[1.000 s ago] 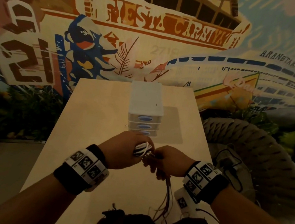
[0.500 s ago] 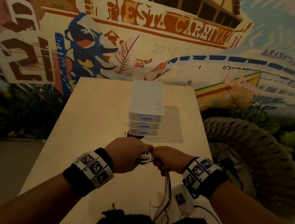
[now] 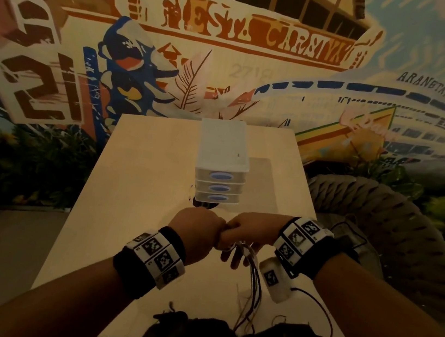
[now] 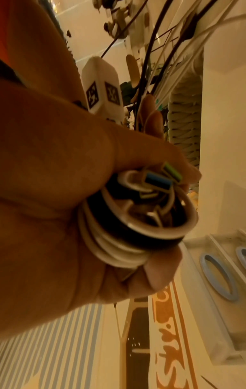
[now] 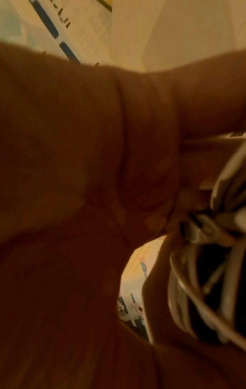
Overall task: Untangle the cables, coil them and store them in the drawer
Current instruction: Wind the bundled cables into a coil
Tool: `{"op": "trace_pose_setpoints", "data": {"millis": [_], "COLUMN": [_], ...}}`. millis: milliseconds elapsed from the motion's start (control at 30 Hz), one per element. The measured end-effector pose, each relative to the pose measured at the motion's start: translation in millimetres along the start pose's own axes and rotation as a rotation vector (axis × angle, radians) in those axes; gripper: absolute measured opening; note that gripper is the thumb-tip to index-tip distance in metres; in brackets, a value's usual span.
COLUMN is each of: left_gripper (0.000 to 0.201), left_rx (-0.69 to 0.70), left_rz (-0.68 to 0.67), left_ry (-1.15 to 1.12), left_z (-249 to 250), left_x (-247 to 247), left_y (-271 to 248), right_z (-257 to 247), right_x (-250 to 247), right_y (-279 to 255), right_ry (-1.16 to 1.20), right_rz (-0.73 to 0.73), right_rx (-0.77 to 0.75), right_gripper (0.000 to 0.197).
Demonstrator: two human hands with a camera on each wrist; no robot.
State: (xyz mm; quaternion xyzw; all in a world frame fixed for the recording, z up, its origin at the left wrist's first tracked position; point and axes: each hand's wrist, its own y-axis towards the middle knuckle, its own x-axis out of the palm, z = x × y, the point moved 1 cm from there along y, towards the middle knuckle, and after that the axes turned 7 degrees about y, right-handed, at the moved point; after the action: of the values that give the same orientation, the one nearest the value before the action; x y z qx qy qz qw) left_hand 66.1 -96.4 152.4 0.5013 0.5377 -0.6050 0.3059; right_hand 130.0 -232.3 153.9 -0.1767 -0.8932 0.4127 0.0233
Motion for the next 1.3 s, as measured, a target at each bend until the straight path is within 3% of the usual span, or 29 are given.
{"op": "trace_pose_setpoints", "data": {"millis": [167,333,467,600,733,900,1033,1167,1300], "left_gripper": [0.019,0.018,0.017,0.011,0.020,0.044,0.065,0.060,0.040], "left_rx": [0.023,0.032,-0.021,-0.008,0.008,0.005,0.018,-0.028,-0.026], "left_rz": [-0.049,-0.096,0.006,0.045,-0.057,-0.066,0.034,0.208,0.057], "left_ry": [0.081,0.098,0.065,0.067,-0.006,-0.026,-0.095,-0.011,-0.063], "left_z": [9,4,-5,-6,1,3,-4,-11,-12], "left_x": [-3,7,10,4,0,6,8,5,5], "left_y": [1,0,1,-1,0,-3,-7,-14,-13], "right_z": [-4,0,4,1,0,1,0,2,0], "right_x": [12,29,28,25,28,36,37,30,30], "right_y": [3,12,13,8,10,14,12,8,8], "right_ry": [-0.152,-0.228,-0.342,-0.386,-0.271,-0.350,-0.546,-0.433,-0.473], "right_rz": [0.030,0.089,0.184,0.218,0.183,0.219,0.309,0.335,0.272], "right_rx": [0.036,0.069,0.000,-0.060,-0.062,0.006,-0.030,-0.099,-0.126], "right_gripper": [0.004,0.016,0.030,0.029,0.011,0.025,0.031,0.033,0.030]}}
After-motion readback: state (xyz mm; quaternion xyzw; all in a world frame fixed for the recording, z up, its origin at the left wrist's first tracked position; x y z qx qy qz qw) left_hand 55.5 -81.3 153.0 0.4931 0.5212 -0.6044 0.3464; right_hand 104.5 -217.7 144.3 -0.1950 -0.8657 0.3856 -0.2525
